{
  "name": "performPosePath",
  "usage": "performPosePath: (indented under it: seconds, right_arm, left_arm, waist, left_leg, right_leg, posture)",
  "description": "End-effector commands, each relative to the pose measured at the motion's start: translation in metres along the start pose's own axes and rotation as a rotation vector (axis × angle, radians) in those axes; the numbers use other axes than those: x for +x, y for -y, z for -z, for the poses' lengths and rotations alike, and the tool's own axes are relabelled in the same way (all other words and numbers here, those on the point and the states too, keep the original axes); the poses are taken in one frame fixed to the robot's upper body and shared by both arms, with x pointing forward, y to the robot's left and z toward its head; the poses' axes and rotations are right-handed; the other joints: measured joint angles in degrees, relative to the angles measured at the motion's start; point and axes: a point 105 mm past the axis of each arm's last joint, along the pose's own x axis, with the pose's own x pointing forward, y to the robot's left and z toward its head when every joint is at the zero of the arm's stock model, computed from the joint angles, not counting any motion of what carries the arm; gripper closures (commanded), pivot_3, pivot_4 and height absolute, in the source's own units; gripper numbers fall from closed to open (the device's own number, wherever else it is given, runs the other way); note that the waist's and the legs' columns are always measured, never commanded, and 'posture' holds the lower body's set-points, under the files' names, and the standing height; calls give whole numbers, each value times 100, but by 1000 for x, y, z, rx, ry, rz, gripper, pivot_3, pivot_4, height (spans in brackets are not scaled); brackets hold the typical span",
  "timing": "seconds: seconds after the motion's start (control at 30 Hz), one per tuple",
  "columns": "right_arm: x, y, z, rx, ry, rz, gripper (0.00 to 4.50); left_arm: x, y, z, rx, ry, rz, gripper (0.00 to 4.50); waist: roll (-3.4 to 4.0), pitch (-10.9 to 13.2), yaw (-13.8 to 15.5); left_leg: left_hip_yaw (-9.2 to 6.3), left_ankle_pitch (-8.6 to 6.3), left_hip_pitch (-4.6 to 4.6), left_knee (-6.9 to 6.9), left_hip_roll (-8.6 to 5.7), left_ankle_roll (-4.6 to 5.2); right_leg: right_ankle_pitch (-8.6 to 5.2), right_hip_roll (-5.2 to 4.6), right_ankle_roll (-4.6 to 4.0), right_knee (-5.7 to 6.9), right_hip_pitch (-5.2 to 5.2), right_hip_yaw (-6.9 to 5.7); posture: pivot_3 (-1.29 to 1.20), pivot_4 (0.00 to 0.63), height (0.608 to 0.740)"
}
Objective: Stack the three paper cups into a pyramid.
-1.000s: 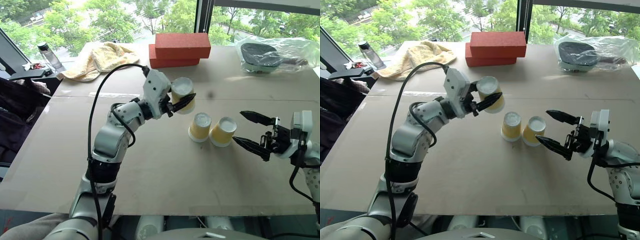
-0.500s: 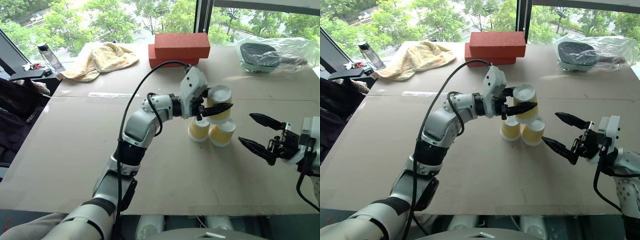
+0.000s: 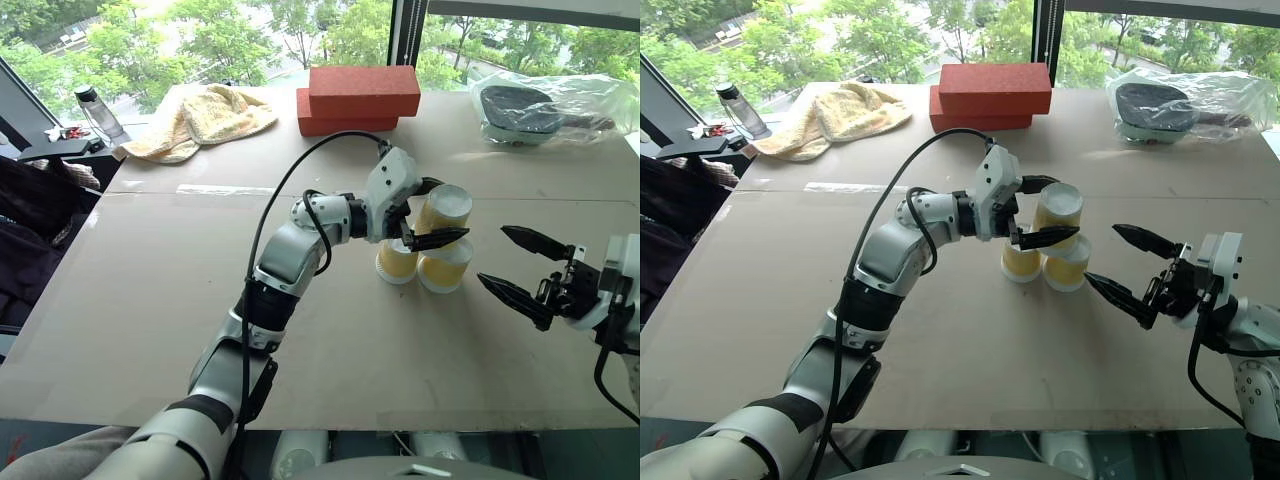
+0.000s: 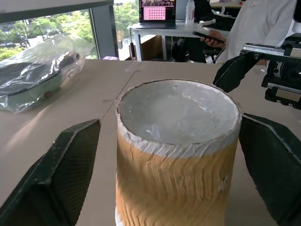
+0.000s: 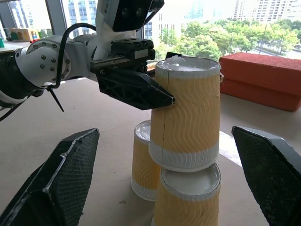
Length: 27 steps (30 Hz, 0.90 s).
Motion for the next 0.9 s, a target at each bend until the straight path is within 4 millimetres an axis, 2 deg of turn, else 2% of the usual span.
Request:
performPosePath:
  seconds: [0.03, 0.17, 0.27, 0.37, 0.47, 0.53, 0.63, 0.73, 0.8, 0.9]
  right_arm:
    - [-5, 2, -8, -48, 8, 9, 0]
    - [-7, 3, -4, -45, -1, 17, 0]
    - [-12, 4, -1, -25, 2, 43, 0]
    - [-19, 8, 6, -13, -11, 71, 0]
    - [-30, 13, 22, 4, -54, 95, 0]
    - [-35, 16, 31, 27, -59, 109, 0]
    - [-40, 21, 42, 43, -75, 114, 0]
    - [-42, 29, 54, 54, -93, 116, 0]
    - [-42, 33, 62, 50, -114, 108, 0]
    - [-42, 38, 70, 51, -134, 97, 0]
  left_arm:
    - [-2, 6, -22, 27, 100, 34, 40]
    - [-22, 10, -24, 22, 131, 50, 40]
    - [-50, 14, -34, 36, 187, 35, 40]
    - [-81, 34, -38, -28, 214, 77, 40]
    - [-121, 54, -15, -139, 118, 24, 40]
    - [-146, 60, 2, -148, 29, -81, 40]
    - [-178, 55, 29, -221, -57, -307, 40]
    - [-209, 57, 71, -212, -217, -531, 40]
    - [-222, 64, 91, -214, -292, -615, 40]
    - [-230, 70, 105, -198, -319, -684, 40]
  waist:
    - [0, 0, 0]
    - [1, 0, -16]
    - [4, -1, -18]
    - [5, -1, -39]
    - [7, -2, -45]
    - [7, -2, -75]
    - [9, -1, -55]
    - [10, -2, -51]
    - [7, 1, -52]
    - [6, 1, -42]
  left_leg:
    - [0, 0, 0, 0, 0, 0]
    - [1, 0, 0, 0, 3, 0]
    - [-2, 1, 4, -1, 7, -1]
    - [-1, 0, 4, -2, 19, -1]
    - [-1, 0, 4, -2, 24, -1]
    - [-1, 0, 9, -6, 24, -1]
    - [-3, -3, 14, -6, 24, 4]
    - [-3, -15, 36, -1, 20, 25]
    - [4, -16, 68, -7, 12, 27]
    - [7, -17, 86, -14, 11, 28]
  right_leg:
    - [0, 0, 0, 0, 0, 0]
    - [0, 0, 0, 0, -1, 3]
    - [0, 2, 0, 4, 0, 8]
    - [0, 2, 0, 4, -1, 15]
    - [0, -5, 0, 2, 2, 21]
    - [0, -8, -1, 0, 4, 23]
    - [-1, -10, -2, 2, 6, 20]
    - [0, -14, -3, 1, 29, 18]
    - [-1, -20, -4, -7, 60, 23]
    - [-1, -25, -5, -12, 77, 25]
  posture:
    - [0, 150, 730]
    - [0, 150, 730]
    - [0, 150, 730]
    - [0, 150, 730]
    - [0, 150, 730]
    - [0, 150, 730]
    - [0, 150, 730]
    - [0, 150, 730]
    - [0, 150, 730]
    - [0, 150, 730]
